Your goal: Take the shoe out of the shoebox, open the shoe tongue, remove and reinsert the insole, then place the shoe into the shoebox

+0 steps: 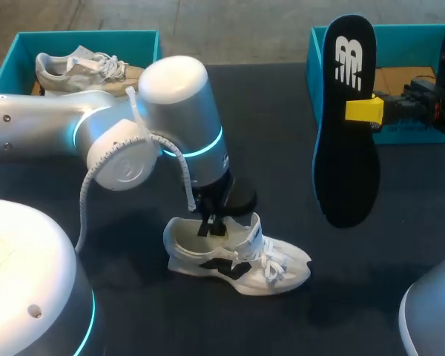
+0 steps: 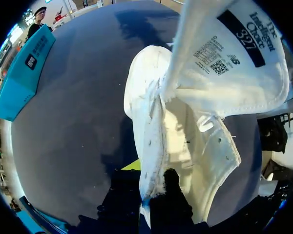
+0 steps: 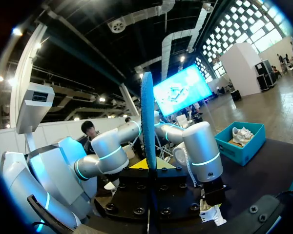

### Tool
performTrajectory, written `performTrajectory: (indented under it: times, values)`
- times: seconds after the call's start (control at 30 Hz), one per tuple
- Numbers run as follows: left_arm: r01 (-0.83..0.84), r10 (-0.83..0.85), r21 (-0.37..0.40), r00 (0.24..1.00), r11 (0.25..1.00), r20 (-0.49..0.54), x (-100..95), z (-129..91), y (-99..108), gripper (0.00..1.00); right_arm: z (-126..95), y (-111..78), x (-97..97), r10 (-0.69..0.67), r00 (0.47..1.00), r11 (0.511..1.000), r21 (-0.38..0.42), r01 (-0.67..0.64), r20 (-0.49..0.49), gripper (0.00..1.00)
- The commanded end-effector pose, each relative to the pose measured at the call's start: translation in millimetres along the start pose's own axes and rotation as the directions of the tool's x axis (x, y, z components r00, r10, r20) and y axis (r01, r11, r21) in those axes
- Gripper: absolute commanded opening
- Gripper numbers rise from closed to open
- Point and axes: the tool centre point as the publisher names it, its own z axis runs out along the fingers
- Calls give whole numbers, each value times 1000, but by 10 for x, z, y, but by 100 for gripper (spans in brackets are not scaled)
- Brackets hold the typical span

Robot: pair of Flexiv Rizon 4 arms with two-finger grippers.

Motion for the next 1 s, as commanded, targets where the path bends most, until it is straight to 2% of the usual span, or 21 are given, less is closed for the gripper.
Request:
performTrajectory:
  times: [0.03, 0.27, 0.47, 0.7, 0.83, 1.0]
  values:
    - [-59, 59, 3, 998, 998, 20, 46, -249, 58, 0, 16, -1, -9, 2, 1000, 1000, 2, -2, 1, 0]
    - [-236, 236, -7, 970, 972, 55, 45, -474, 52, 0, 16, -1, -9, 2, 1000, 1000, 2, -2, 1, 0]
    - [-441, 442, -24, 896, 897, 45, 52, -619, 57, 0, 16, -1, -9, 2, 1000, 1000, 2, -2, 1, 0]
    - [-678, 680, -68, 733, 732, 8, 56, -679, 94, 0, 16, -1, -9, 2, 1000, 1000, 2, -2, 1, 0]
    - [-793, 794, -90, 607, 603, -30, 59, -693, 95, 0, 16, -1, -9, 2, 1000, 1000, 2, -2, 1, 0]
    - [-873, 870, -86, 487, 480, -79, 53, -704, 55, 0, 16, -1, -9, 2, 1000, 1000, 2, -2, 1, 0]
